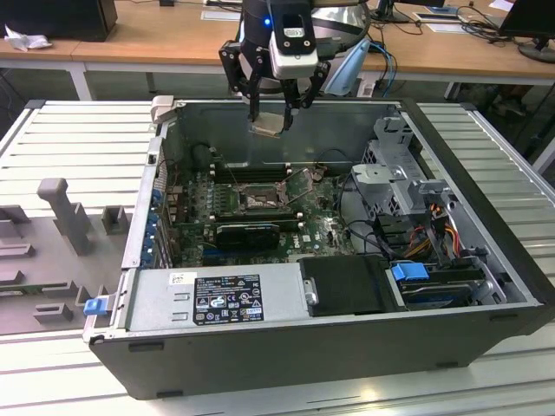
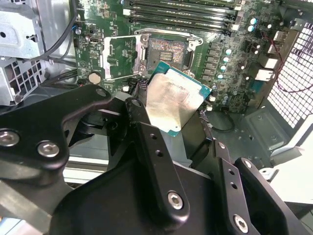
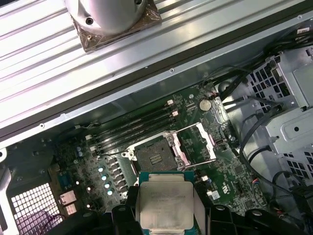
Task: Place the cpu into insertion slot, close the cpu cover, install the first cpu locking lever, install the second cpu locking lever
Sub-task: 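Place the cpu into insertion slot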
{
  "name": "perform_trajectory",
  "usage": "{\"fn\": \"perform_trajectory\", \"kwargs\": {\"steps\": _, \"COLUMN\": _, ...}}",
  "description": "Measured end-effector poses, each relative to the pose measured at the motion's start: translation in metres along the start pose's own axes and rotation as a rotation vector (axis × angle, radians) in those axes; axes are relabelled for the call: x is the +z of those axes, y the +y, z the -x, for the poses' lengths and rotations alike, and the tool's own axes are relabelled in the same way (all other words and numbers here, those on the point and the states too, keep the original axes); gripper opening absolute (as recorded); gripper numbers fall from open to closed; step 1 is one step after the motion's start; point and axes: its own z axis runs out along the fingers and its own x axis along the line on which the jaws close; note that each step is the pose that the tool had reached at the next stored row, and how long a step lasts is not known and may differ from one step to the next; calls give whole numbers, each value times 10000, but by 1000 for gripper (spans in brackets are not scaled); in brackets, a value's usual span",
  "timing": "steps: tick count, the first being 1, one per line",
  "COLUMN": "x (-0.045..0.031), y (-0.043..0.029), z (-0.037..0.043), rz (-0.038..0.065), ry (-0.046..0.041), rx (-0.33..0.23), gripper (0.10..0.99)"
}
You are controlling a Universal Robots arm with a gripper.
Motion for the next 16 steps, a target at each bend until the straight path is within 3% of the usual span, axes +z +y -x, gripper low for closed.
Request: {"fn": "perform_trajectory", "kwargs": {"steps": 16, "x": 2, "y": 0, "z": 0, "rz": 8, "ry": -33, "rx": 359, "gripper": 529}}
